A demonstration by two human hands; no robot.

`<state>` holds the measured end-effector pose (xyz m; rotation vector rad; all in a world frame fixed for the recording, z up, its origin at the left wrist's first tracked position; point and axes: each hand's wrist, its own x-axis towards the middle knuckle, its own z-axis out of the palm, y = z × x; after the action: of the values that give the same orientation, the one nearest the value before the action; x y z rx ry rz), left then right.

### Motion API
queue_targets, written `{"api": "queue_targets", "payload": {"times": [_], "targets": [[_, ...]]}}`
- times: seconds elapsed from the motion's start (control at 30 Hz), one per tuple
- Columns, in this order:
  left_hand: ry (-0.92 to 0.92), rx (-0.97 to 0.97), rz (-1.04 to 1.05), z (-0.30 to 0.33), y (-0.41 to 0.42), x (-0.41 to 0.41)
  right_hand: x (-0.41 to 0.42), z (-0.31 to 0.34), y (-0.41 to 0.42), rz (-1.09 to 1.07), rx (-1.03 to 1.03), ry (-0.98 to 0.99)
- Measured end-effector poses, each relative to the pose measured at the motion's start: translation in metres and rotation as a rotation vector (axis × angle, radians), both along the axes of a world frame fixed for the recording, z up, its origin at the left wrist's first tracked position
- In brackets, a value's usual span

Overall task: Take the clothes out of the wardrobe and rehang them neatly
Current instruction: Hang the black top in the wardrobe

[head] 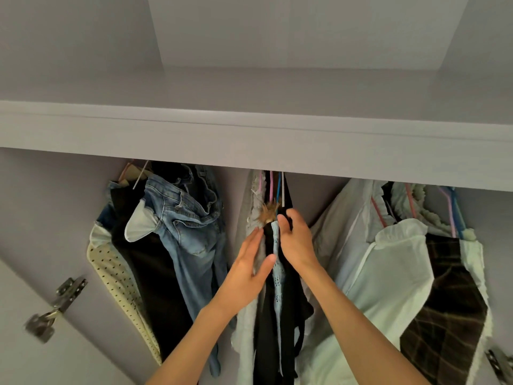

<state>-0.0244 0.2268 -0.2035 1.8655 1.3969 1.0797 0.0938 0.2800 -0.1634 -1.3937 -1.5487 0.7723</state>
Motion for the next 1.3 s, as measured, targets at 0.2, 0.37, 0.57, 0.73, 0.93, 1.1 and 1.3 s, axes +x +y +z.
{"api": "queue_targets", "payload": {"times": [0.2, 0.37, 0.57, 0.73, 0.93, 1.1, 1.3], "targets": [[-0.022, -0.022, -0.029, 0.004, -0.004, -0.006, 0.004, 0.008, -0.01, 0.052, -0.058, -0.088], [0.157, 0.041, -0.004, 0.007, 0.003, -0.023, 0.008, 0.01, -0.025, -0.001, 0.083, -0.308], [0.529, 0.318, 0.29, 0.029, -0.021, -0.061, 0.0, 0.024, -0.034, 0.143, 0.458, -0.676], [0.599, 0.195, 0.505, 0.008, -0.093, -0.084, -0.036, 0.01, -0.069, 0.394, 0.472, -0.708], [0.623, -0.067, 0.819, -0.015, -0.224, -0.124, -0.103, -0.025, -0.142, 0.789, 0.529, -0.717], [0.562, -0.24, 1.129, -0.03, -0.348, -0.134, -0.158, -0.031, -0.221, 1.105, 0.634, -0.615], [0.486, -0.408, 1.433, -0.04, -0.525, -0.125, -0.207, -0.05, -0.354, 1.449, 0.676, -0.549]]}}
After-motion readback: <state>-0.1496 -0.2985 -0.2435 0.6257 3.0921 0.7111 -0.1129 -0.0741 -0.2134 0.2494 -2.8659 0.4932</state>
